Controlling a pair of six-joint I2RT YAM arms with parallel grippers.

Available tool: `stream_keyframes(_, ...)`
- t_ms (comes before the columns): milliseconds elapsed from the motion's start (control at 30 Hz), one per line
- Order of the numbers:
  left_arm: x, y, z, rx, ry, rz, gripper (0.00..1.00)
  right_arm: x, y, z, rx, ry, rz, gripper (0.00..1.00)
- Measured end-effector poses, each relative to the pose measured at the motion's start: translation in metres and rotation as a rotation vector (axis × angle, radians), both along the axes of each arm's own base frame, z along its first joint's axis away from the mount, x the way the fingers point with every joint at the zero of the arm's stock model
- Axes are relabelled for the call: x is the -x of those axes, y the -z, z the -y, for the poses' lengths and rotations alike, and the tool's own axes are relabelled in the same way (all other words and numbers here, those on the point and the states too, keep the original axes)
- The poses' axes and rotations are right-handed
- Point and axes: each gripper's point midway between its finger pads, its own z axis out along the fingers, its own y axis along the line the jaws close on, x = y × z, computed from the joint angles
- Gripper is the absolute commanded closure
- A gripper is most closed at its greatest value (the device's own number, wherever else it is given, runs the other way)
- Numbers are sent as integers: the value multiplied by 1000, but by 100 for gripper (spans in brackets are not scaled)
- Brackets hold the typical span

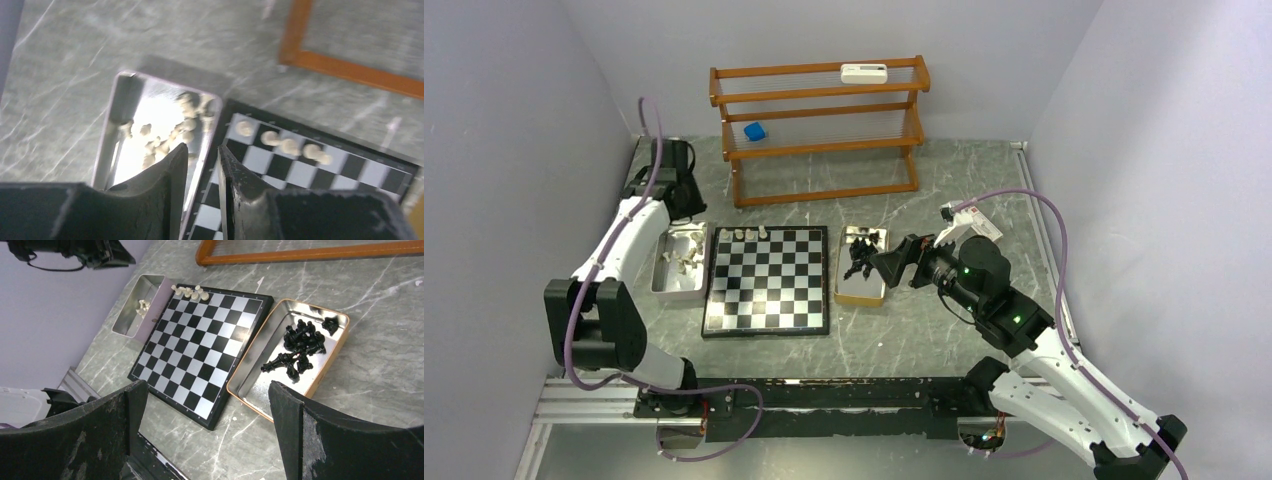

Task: Set up the chess pieces on the board
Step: Pick up the chess piece from the storage box.

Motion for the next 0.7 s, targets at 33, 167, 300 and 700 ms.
stream_keyframes(33, 5, 8, -10, -2, -28, -21, 67, 0, -1, 0, -2, -1, 2, 5)
stream_keyframes(167, 28, 41, -41, -6, -115, -110, 69, 0, -2, -2, -7, -7, 6, 5)
stream_keyframes(300, 45, 60, -54, -5, -155, -165, 68, 1, -3, -3, -11, -15, 10, 5)
stream_keyframes(700, 73, 92, -76, 25, -224, -260, 64, 1, -2, -3, -10, -22, 22, 4)
